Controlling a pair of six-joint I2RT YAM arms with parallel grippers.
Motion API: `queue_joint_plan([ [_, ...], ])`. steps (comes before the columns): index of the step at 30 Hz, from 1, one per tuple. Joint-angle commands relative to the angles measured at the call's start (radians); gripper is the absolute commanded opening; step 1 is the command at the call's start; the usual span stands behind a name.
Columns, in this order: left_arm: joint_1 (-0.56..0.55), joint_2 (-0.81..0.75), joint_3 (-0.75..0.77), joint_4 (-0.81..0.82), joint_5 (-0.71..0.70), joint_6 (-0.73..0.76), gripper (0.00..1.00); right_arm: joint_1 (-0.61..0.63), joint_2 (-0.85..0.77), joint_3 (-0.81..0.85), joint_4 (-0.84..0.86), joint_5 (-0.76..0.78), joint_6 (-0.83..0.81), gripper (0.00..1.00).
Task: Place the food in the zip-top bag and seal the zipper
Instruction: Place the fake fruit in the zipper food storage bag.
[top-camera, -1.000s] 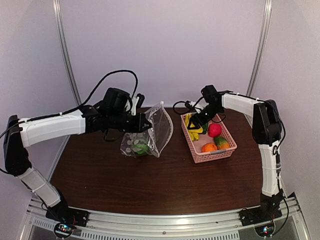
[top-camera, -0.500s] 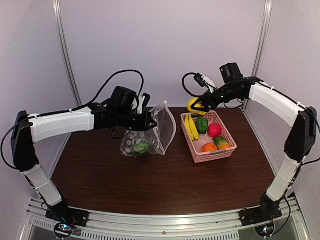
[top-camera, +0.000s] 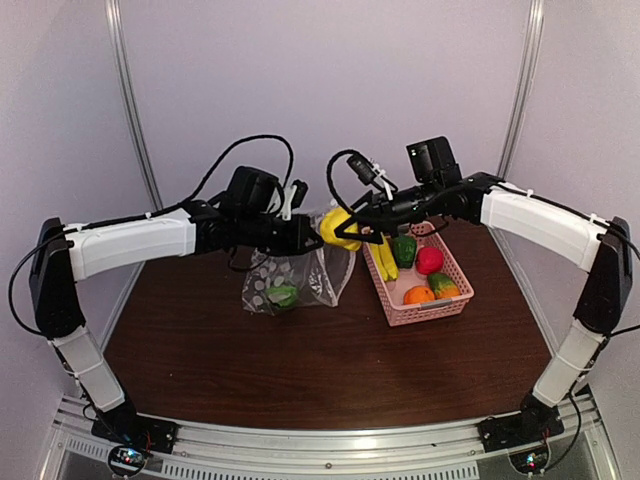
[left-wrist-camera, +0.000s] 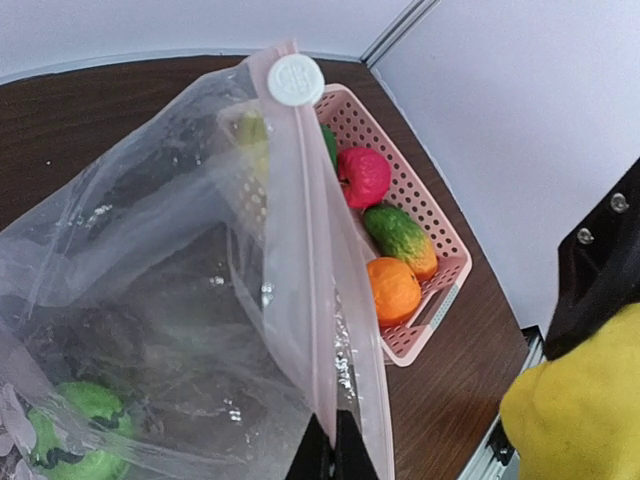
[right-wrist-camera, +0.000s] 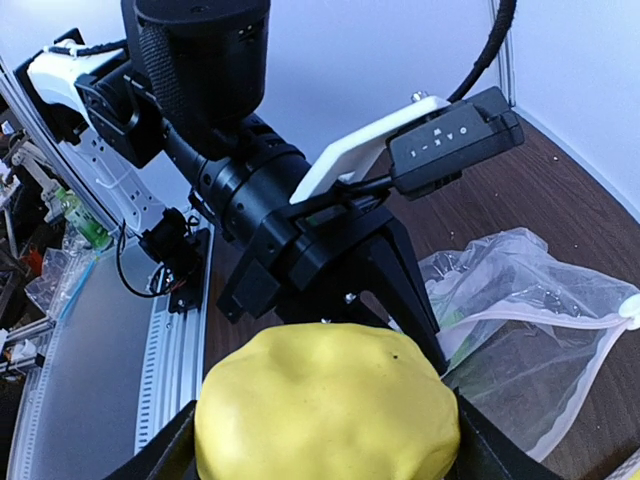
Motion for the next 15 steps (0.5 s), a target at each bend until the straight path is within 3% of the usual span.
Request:
queue_joint_plan([
  [1, 0.002, -0.04, 0.03, 0.032, 0.057, -0.016, 0.0, 0.005, 0.049, -0.035, 0.224, -0.06, 0.183, 0.49],
  [15, 0.003, -0.164, -0.024, 0.083, 0.076, -0.076, 0.0, 0.004, 0.142, -0.031, 0.251, 0.04, 0.232, 0.52],
])
